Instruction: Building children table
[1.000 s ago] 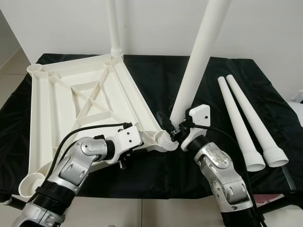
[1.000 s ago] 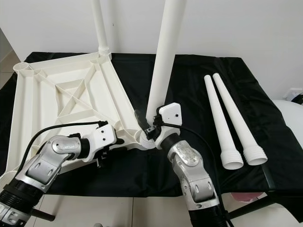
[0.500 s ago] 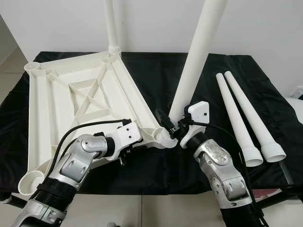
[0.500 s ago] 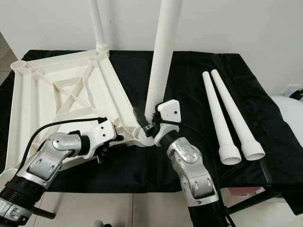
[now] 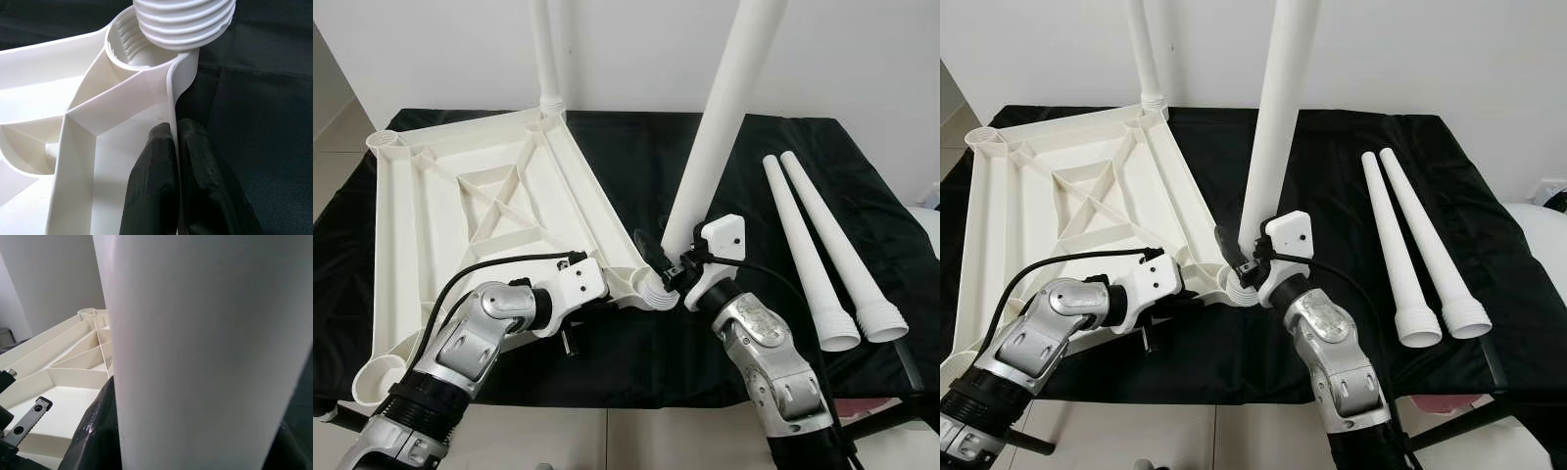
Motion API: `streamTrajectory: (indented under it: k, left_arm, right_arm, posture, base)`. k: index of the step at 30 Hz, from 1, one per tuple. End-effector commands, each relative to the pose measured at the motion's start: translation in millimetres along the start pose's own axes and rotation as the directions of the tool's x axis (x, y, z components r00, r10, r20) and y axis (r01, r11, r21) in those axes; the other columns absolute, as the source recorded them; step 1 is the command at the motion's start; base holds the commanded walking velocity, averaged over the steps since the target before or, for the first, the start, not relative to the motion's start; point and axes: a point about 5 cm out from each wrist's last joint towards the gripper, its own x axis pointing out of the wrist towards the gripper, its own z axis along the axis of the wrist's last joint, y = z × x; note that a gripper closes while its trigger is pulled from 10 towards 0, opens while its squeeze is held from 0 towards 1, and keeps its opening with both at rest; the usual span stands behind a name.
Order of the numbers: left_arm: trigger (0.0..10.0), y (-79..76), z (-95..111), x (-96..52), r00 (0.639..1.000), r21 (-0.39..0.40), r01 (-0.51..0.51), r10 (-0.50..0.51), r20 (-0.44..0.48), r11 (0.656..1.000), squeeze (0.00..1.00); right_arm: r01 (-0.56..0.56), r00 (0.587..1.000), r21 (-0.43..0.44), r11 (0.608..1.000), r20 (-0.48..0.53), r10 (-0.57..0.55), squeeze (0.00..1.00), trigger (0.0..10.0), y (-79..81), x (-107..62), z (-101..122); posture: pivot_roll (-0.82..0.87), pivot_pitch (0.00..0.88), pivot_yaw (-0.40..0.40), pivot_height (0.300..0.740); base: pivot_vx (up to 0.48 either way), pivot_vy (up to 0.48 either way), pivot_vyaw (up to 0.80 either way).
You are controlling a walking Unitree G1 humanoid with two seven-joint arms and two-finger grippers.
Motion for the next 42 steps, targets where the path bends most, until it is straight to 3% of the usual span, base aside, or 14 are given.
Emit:
streamTrajectory:
  k: [1, 2, 14, 23, 28, 29, 30, 31, 37, 38, 42]
  left_arm:
    - [0.0, -4.9, -5, -0.4, 1.0, -0.005, 0.01, -0.01, -0.011, 1.0, 0.0]
    - [0.0, -5.8, -4, 0.1, 1.0, -0.007, 0.012, -0.012, -0.003, 1.0, 0.0]
    - [0.0, -6.1, 1, 0.0, 0.999, -0.004, 0.035, -0.035, 0.013, 0.999, 0.0]
    - [0.0, -5.5, 0, -2.4, 0.999, -0.005, 0.031, -0.031, 0.009, 1.0, 0.0]
    - [0.0, -4.3, -2, -3.5, 1.0, -0.007, 0.023, -0.023, 0.003, 1.0, 0.0]
    - [0.0, -4.5, -2, -3.4, 1.0, -0.007, 0.027, -0.027, 0.003, 1.0, 0.0]
    - [0.0, -4.5, -2, -3.4, 1.0, -0.007, 0.027, -0.027, 0.003, 1.0, 0.0]
    - [0.0, -4.6, -2, -3.0, 1.0, -0.008, 0.029, -0.029, 0.002, 1.0, 0.0]
    - [0.0, -4.5, -1, -0.2, 0.999, -0.003, 0.046, -0.046, 0.004, 0.999, 0.0]
    - [0.0, -3.9, -1, 0.3, 0.999, 0.0, 0.044, -0.044, 0.003, 0.999, 0.0]
    - [0.0, -3.7, 0, 0.4, 0.999, 0.0, 0.047, -0.047, 0.004, 0.999, 0.0]
  right_arm:
    - [-0.017, 1.0, -0.043, 0.999, -0.013, 0.016, 0.0, 0.0, 2.6, 1.3, -5]
    - [-0.004, 1.0, -0.07, 0.998, -0.009, 0.003, 0.0, 0.0, 5.3, 4.8, -8]
    - [0.046, 0.999, -0.044, 0.998, 0.003, -0.046, 0.0, 0.0, 10.9, 28.0, -14]
    - [0.039, 0.998, -0.055, 0.998, -0.039, -0.041, 0.0, 0.0, 10.7, 19.9, -26]
    - [0.051, 0.996, -0.071, 0.996, -0.072, -0.056, 0.0, 0.0, 7.7, 1.7, -30]
    - [0.059, 0.994, -0.082, 0.995, -0.084, -0.066, 0.0, 2.8, 6.5, -1.4, -32]
    - [0.059, 0.994, -0.082, 0.995, -0.084, -0.066, 0.0, 2.8, 6.5, -1.4, -32]
    - [0.059, 0.993, -0.081, 0.995, -0.093, -0.067, 0.0, 10.0, 6.3, -3.3, -34]
    - [0.044, 0.992, -0.07, 0.997, -0.115, -0.052, 0.0, 10.0, 10.2, -3.9, -41]
    - [-0.029, 0.991, -0.067, 0.997, -0.136, 0.019, 0.0, 10.0, 15.8, -3.1, -44]
    - [-0.1, 0.984, -0.075, 0.992, -0.156, 0.087, 0.0, 10.0, 19.9, -2.7, -46]
  posture:
    - [0.02, 0.139, -0.02, 0.74]
    - [0.02, 0.142, -0.015, 0.74]
    - [0.03, 0.15, -0.006, 0.74]
    - [0.03, 0.147, -0.011, 0.74]
    - [0.03, 0.145, -0.01, 0.74]
    - [0.02, 0.144, -0.003, 0.74]
    - [0.02, 0.144, -0.003, 0.74]
    - [0.02, 0.143, 0.001, 0.74]
    - [0.01, 0.143, 0.01, 0.74]
    - [0.02, 0.143, 0.013, 0.74]
    - [0.02, 0.143, 0.013, 0.74]
  base:
    - [0.0, 0.0, 0.0]
    - [0.0, 0.0, 0.0]
    - [0.0, 0.0, 0.0]
    - [0.0, 0.0, 0.0]
    - [0.0, 0.0, 0.0]
    - [0.0, 0.0, 0.0]
    - [0.0, 0.0, 0.0]
    - [0.0, 0.0, 0.0]
    - [0.0, 0.0, 0.0]
    - [0.0, 0.0, 0.0]
    - [0.0, 0.0, 0.0]
